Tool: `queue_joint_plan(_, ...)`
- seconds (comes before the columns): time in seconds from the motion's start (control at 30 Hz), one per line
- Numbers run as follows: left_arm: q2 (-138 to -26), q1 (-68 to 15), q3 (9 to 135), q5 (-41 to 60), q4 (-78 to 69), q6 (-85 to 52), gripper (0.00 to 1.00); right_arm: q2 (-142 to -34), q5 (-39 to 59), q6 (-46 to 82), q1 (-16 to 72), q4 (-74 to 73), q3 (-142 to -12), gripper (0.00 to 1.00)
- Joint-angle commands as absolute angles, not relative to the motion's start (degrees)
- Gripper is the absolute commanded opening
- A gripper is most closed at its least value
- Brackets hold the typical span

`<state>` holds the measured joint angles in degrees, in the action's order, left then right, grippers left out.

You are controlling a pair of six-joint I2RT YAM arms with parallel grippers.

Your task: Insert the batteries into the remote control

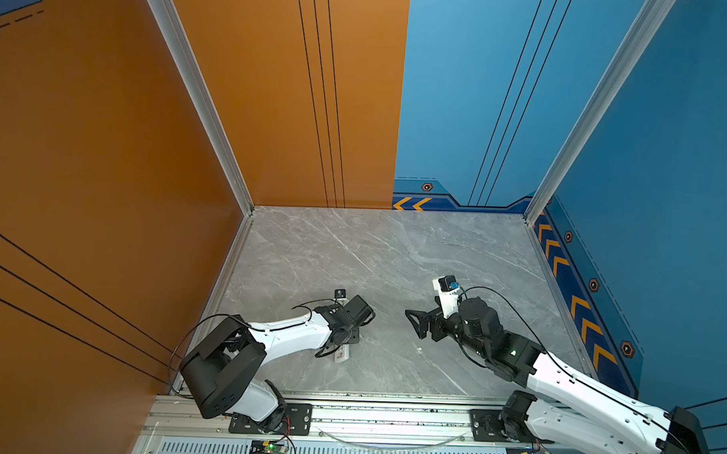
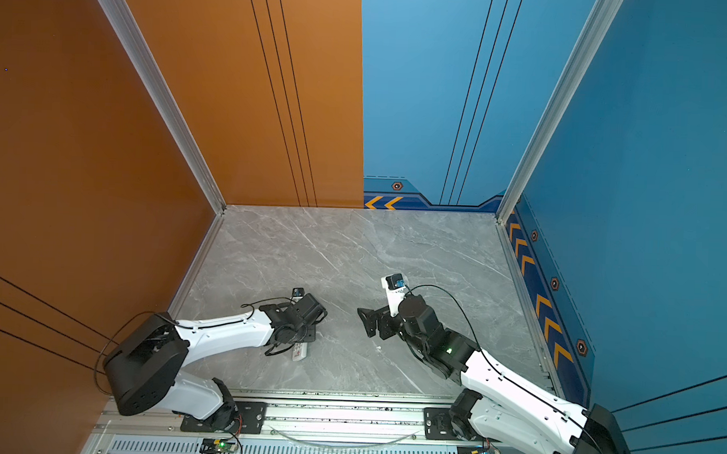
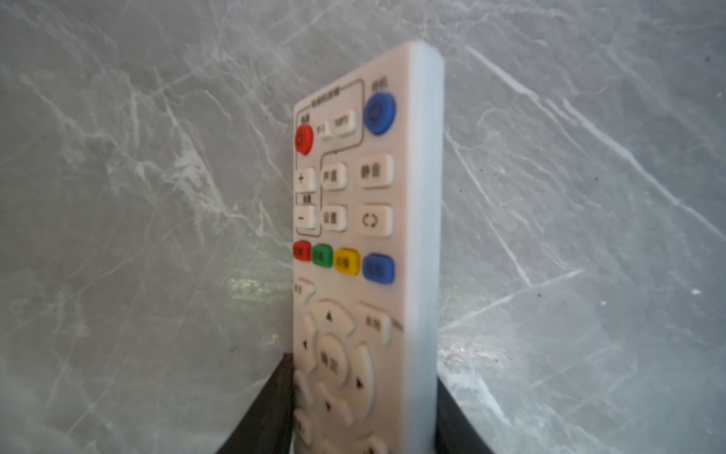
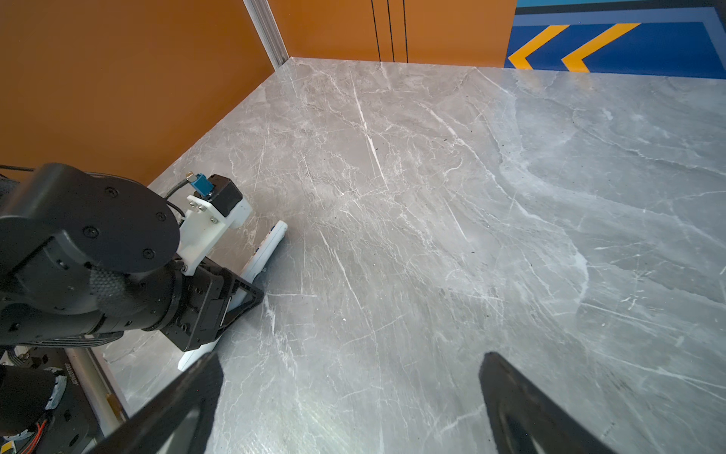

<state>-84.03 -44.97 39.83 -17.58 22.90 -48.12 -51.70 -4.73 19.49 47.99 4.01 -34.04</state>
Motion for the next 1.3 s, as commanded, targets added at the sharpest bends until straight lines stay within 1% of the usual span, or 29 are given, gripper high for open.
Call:
queue_joint_plan(0.0, -83.2, -44.8, 39.0, -17.5, 22.5, -48.8, 0.48, -50.4, -4.9, 19.3, 47.6, 5.4, -34.1, 1.00)
queue_joint_plan(0.13, -81.7, -44.6, 39.2, -17.1, 22.6, -48.0, 0.65, -50.3, -5.2, 18.8, 47.5, 6.5, -34.9, 1.00)
queue_joint_plan(0.23, -80.5, -44.5, 39.2, -16.9, 23.0, -47.6, 0.73, -50.2, -5.4, 18.5, 47.3, 7.3, -35.4, 1.00)
queue_joint_plan(0.47, -73.7, -43.9, 39.5, -15.8, 26.2, -45.5, 0.85, -49.9, -6.4, 17.9, 46.0, 9.1, -35.3, 1.00)
queue_joint_plan(0.57, -68.3, -43.0, 39.4, -15.2, 27.5, -42.6, 0.98, -49.6, -8.1, 17.3, 44.2, 10.5, -35.2, 1.00)
queue_joint_plan(0.73, -59.0, -38.3, 39.9, -15.3, 31.0, -35.0, 0.98, -49.3, -8.6, 15.2, 37.2, 11.7, -34.7, 1.00)
queue_joint_plan(0.93, -51.9, -24.3, 39.5, -11.2, 31.7, -30.3, 0.98, -47.7, -7.4, 15.0, 27.0, 5.2, -29.5, 1.00)
queue_joint_plan(0.97, -50.9, -22.3, 39.1, -12.3, 31.4, -29.4, 0.98, -47.6, -6.7, 15.1, 24.9, 4.5, -28.9, 1.00)
queue_joint_plan(1.07, -47.0, -19.8, 36.1, -22.8, 28.1, -29.5, 0.98, -46.5, -6.5, 15.5, 20.4, 1.9, -27.3, 1.00)
queue_joint_plan(1.17, -43.0, -18.5, 32.6, -30.3, 21.8, -24.3, 0.98, -45.2, -13.7, 15.1, 19.2, -4.9, -23.4, 1.00)
queue_joint_plan(1.27, -41.9, -17.5, 31.2, -34.0, 17.2, -18.2, 0.98, -45.2, -14.9, 12.6, 17.2, -13.3, -19.4, 1.00)
